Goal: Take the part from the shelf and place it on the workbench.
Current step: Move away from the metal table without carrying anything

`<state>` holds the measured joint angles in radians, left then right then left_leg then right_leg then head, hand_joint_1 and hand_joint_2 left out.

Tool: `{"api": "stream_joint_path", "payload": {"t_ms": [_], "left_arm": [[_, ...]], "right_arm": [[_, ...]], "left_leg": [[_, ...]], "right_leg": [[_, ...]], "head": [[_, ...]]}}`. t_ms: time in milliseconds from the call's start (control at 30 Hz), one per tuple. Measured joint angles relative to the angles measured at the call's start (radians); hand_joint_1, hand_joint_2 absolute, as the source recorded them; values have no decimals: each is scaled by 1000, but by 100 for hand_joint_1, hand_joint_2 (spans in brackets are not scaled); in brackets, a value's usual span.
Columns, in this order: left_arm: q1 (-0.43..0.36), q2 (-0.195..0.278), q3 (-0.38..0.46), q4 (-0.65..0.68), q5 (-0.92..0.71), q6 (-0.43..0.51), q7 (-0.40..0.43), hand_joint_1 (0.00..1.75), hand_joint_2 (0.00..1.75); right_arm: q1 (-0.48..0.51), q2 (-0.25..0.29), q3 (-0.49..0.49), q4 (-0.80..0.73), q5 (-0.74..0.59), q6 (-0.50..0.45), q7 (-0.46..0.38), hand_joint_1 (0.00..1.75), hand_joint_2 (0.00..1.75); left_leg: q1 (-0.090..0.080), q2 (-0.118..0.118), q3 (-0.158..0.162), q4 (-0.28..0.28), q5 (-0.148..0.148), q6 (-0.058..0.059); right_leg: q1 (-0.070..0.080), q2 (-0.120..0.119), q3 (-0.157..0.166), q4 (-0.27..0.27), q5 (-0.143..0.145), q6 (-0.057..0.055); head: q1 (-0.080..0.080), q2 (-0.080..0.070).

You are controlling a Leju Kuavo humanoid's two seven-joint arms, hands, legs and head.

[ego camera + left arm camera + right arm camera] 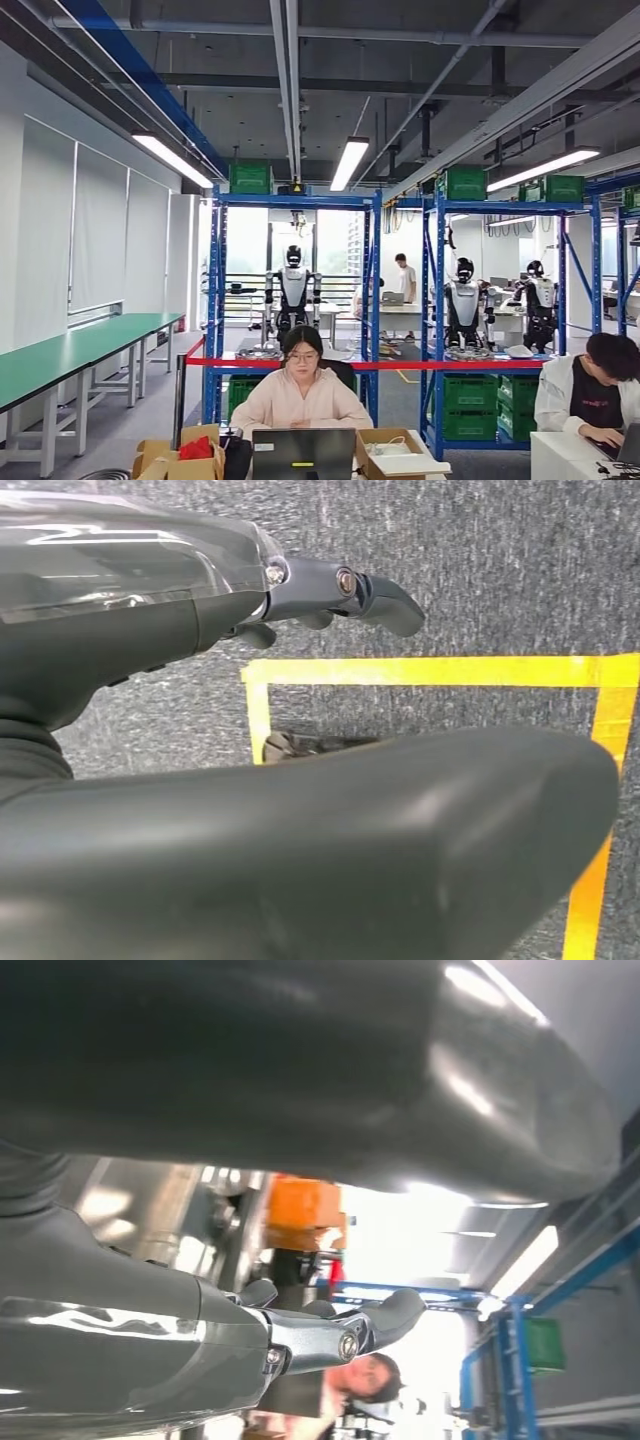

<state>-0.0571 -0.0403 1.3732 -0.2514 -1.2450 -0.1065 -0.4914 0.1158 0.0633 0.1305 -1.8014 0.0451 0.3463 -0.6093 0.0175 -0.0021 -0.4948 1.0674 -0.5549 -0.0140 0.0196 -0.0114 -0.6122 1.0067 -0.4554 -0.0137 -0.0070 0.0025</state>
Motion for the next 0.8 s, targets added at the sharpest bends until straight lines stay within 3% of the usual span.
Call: {"api": "stream_joint_path", "payload": {"t_ms": [67,133,167,200,267,300,333,367,400,467,533,567,633,667,700,800], "left_arm": [[-5,1,-1,0,1,-1,-8,0,0],[-5,1,-1,0,4,-1,-14,0,0],[-5,1,-1,0,5,-1,-15,0,0],[-6,1,-1,0,6,-1,-16,0,0],[-7,2,-1,0,7,-1,-17,0,0],[-7,3,-1,0,7,-1,-17,0,0],[-7,3,0,0,7,-1,-17,0,0],[-6,3,0,0,6,-1,-17,0,0],[-6,3,0,0,4,-1,-16,0,0],[-6,3,0,0,-1,-1,-15,0,0],[-5,2,0,0,-6,0,-13,0,0],[-6,2,0,0,-8,0,-11,0,0],[-9,1,0,0,-13,0,-7,0,0],[-9,0,-1,0,-15,0,-5,0,0],[-8,-2,-1,0,-17,0,-4,0,0],[-7,-7,-1,0,-23,1,3,0,0]], "right_arm": [[0,-3,-8,33,19,-14,25,0,0],[4,-6,-14,95,44,-36,45,0,0],[9,-8,-17,130,55,-47,46,0,0],[14,-9,-19,164,64,-57,44,0,0],[21,-12,-24,223,76,-75,46,0,0],[21,-12,-27,255,80,-83,56,0,0],[22,-12,-31,293,84,-92,68,0,0],[23,-12,-36,340,89,-103,79,0,0],[22,-12,-42,396,98,-116,85,0,0],[12,-12,-57,528,123,-150,77,0,0],[-20,-10,-79,691,149,-188,52,0,0],[-39,-9,-93,781,158,-206,40,0,0],[-65,-8,-127,955,166,-240,34,0,0],[-71,-7,-143,1021,166,-253,39,0,0],[-76,-6,-160,1086,164,-266,48,0,0],[-102,-5,-205,1263,154,-304,100,0,0]], "left_leg": [[-4,-1,41,-70,-23,11],[-5,2,32,-74,-13,27],[-4,4,23,-74,-2,35],[-3,6,10,-75,10,42],[-5,9,-21,-74,35,50],[-6,10,-37,-74,47,50],[-8,11,-53,-74,59,50],[-8,11,-69,-74,70,50],[-9,12,-84,-73,82,48],[-9,10,-109,-73,104,44],[-10,11,-120,-72,123,34],[-8,12,-123,-73,132,28],[-1,12,-128,-74,147,16],[1,10,-134,-68,134,13],[1,9,-141,-46,100,11],[-1,7,-176,124,-55,9]], "right_leg": [[1,0,-15,14,13,10],[-2,3,-20,17,17,22],[-4,5,-26,29,-3,28],[-7,7,-36,59,-42,34],[-14,9,-61,165,-145,42],[-17,9,-69,225,-178,46],[-19,9,-66,268,-187,48],[-21,9,-50,283,-172,51],[-21,9,-17,261,-144,51],[-20,9,94,125,-102,46],[-14,10,207,-37,-110,34],[-10,10,237,-85,-118,28],[-5,7,242,-112,-112,16],[-4,4,234,-113,-102,7],[-4,1,223,-113,-90,-2],[-1,-3,171,-97,-60,-17]], "head": [[0,0],[0,0],[0,0],[0,0],[-1,0],[-1,0],[-1,0],[-1,0],[-1,0],[-1,0],[-1,0],[0,0],[-1,0],[0,0],[0,0],[-1,0]]}}
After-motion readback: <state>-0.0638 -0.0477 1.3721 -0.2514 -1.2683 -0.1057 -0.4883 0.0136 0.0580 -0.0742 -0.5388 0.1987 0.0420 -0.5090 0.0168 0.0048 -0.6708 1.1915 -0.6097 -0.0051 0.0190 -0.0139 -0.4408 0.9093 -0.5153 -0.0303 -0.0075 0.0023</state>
